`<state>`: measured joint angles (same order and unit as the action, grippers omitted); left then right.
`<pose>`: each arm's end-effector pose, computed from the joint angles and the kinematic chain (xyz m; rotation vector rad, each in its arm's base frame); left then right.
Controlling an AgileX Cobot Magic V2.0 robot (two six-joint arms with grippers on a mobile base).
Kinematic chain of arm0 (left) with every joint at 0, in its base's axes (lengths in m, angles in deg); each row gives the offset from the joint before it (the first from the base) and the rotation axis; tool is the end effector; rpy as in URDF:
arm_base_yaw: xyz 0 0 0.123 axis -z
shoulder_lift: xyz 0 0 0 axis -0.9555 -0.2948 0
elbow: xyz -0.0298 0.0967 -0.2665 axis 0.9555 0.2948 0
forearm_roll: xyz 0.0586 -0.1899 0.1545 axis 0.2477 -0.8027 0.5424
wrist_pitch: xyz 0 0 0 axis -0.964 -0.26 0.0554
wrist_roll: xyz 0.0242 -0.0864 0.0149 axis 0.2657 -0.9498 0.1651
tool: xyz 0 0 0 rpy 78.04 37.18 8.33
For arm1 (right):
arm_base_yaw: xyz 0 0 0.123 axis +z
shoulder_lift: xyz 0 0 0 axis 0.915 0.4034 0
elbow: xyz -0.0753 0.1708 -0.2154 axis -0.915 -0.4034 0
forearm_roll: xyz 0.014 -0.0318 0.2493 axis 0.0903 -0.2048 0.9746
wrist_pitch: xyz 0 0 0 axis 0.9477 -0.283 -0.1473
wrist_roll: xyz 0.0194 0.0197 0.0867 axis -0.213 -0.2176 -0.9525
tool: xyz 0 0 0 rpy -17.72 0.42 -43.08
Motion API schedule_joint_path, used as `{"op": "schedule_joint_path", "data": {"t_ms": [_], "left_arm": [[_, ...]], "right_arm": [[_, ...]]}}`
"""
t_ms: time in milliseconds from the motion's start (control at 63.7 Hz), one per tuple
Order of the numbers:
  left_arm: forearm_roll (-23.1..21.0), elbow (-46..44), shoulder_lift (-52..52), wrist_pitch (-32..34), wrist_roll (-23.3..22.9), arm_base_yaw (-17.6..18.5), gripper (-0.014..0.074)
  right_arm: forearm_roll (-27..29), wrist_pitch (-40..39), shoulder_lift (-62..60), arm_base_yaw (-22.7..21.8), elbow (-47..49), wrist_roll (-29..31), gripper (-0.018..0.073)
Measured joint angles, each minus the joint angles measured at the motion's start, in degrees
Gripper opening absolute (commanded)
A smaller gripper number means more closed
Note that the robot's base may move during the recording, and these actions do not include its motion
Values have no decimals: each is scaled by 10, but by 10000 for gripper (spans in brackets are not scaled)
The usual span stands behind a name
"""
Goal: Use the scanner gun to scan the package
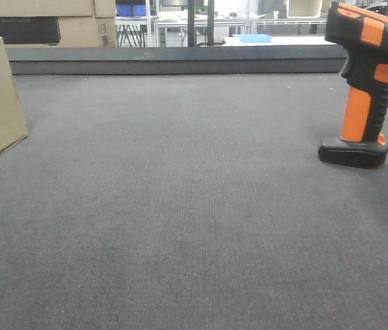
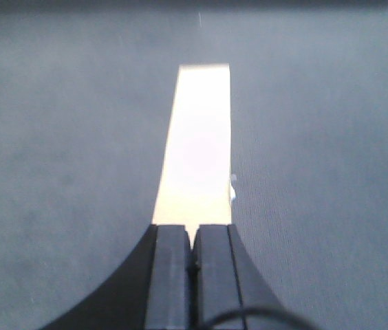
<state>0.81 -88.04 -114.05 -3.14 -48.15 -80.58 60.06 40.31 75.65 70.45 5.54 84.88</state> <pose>0.1289 0.0154 0.3450 -0.0362 1.9153 0.1232 0.0805 0.0136 0.2912 -0.1855 1.6854 0.0722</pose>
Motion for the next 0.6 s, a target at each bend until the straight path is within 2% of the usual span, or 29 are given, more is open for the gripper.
{"op": "schedule_joint_path", "data": {"t_ms": [173, 283, 596], "left_arm": [[0, 99, 122, 112, 0, 0, -111], [0, 138, 178, 156, 0, 0, -111], [-2, 163, 218, 170, 0, 0, -111]], "right_arm": [[0, -7, -73, 0, -40, 0, -153], [0, -12, -105, 0, -41, 0, -153], [0, -11, -118, 0, -41, 0, -153]]}}
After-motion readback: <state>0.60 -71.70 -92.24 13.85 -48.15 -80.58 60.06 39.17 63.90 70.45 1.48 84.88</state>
